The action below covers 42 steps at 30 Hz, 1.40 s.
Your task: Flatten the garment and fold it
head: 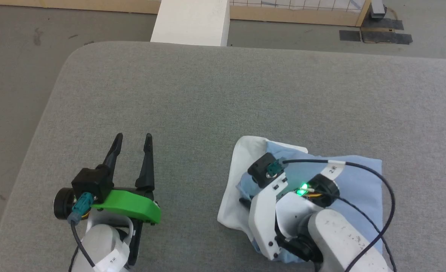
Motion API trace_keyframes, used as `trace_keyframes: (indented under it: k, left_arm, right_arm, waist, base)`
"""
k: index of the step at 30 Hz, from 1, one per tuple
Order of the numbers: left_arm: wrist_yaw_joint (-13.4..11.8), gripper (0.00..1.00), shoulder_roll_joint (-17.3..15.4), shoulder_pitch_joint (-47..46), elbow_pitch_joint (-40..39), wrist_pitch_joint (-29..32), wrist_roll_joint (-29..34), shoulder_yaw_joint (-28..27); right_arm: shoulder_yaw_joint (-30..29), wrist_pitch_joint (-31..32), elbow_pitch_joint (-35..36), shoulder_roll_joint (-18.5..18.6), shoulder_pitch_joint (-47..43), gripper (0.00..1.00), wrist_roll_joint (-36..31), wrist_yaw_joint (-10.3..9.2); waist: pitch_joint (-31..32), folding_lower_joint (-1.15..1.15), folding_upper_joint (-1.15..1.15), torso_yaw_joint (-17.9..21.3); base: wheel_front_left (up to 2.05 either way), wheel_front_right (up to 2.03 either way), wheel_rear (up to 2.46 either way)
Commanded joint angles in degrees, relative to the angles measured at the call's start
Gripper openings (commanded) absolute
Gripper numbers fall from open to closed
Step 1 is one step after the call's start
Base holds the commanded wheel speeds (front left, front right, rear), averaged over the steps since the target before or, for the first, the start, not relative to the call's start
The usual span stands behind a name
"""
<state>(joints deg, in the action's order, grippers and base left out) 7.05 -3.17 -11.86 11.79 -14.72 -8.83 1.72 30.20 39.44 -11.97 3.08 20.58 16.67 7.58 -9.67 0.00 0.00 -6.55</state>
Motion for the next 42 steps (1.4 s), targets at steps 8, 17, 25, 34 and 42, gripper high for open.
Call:
trace_keyframes:
  k: [8, 17, 25, 34, 42]
  left_arm:
    - [0.4, 1.00, 0.3, -0.3, 0.5, -0.3, -0.4, 0.3]
    - [0.1, 1.00, 0.3, 1.2, -0.5, -0.3, -0.1, -0.8]
    - [0.0, 1.00, 0.3, 1.8, -1.3, -0.3, 0.0, -1.8]
    - [0.0, 1.00, 0.3, 2.0, -1.5, -0.3, -0.5, -1.6]
    - [0.1, 1.00, 0.3, 1.9, -1.2, -0.3, -0.5, -1.1]
  right_arm:
    - [1.2, -7.8, -2.3, -0.2, 1.9, 1.00, 6.6, -0.09]
    - [-12.6, -30.6, 12.2, -0.2, -3.3, 1.00, 12.4, -0.09]
    - [-31.1, -38.9, 13.6, -0.2, -12.7, 1.00, 8.9, -0.09]
    - [-35.7, -36.8, 4.0, -0.2, -17.9, 1.00, 10.6, -0.09]
    - [-34.0, -27.9, -6.2, -0.2, -17.3, 1.00, 16.6, -0.09]
  waist:
    - [1.6, 0.00, 0.00, 1.6]
    - [3.3, 0.00, 0.00, 4.8]
    - [3.6, 0.00, 0.00, 6.7]
    - [3.8, 0.00, 0.00, 6.9]
    - [3.7, 0.00, 0.00, 6.5]
  base:
    - [0.00, 0.00, 0.00]
    - [0.00, 0.00, 0.00]
    - [0.00, 0.00, 0.00]
    - [0.00, 0.00, 0.00]
    - [0.00, 0.00, 0.00]
